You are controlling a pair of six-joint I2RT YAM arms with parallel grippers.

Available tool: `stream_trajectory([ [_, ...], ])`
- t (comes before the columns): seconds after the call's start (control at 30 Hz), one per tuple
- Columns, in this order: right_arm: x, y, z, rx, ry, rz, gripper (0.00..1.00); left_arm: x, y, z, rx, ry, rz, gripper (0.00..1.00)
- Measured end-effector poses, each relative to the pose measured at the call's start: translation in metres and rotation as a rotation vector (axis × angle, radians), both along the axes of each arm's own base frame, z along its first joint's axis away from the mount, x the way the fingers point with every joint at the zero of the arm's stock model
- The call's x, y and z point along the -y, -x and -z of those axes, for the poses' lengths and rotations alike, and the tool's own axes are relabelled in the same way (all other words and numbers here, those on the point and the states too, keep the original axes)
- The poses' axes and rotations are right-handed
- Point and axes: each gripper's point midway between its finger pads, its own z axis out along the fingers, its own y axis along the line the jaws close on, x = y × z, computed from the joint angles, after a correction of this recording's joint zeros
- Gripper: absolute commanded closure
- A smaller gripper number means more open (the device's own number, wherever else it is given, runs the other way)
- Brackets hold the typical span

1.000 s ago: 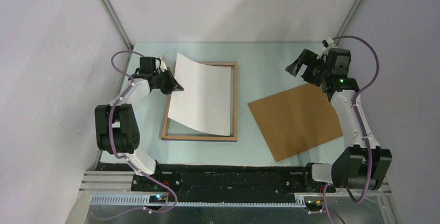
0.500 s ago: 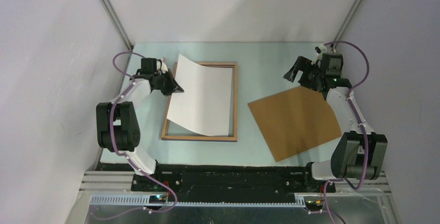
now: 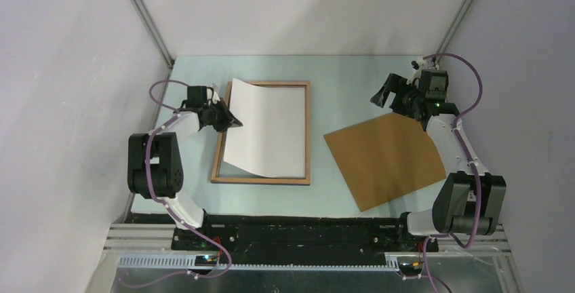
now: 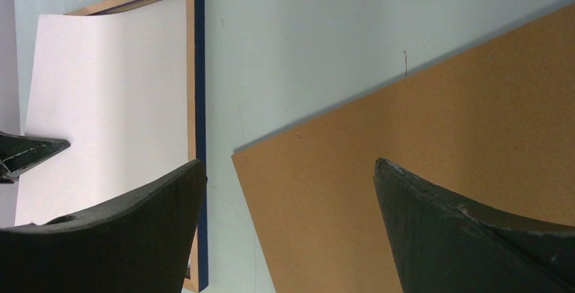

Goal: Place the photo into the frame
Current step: Turn over the photo from the photo frame.

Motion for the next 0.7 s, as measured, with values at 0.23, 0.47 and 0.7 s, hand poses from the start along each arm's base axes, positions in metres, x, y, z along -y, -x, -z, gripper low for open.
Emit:
stream_trajectory([
  [0.23, 0.0000, -0.0004, -0.0001, 0.002, 0.000, 0.000, 0.02, 0.0003, -0.0048, -0.0015, 0.019, 0.009, -0.014, 1.00],
  [0.47, 0.0002, -0.0002, 0.0011, 0.003, 0.004, -0.003, 0.03, 0.0004, -0.0063, 0.0000, 0.022, 0.009, -0.013, 1.00],
  [0.7, 0.0003, -0.0002, 0.0011, 0.003, 0.005, -0.004, 0.03, 0.0004, -0.0065, 0.0030, 0.016, 0.009, -0.012, 1.00],
])
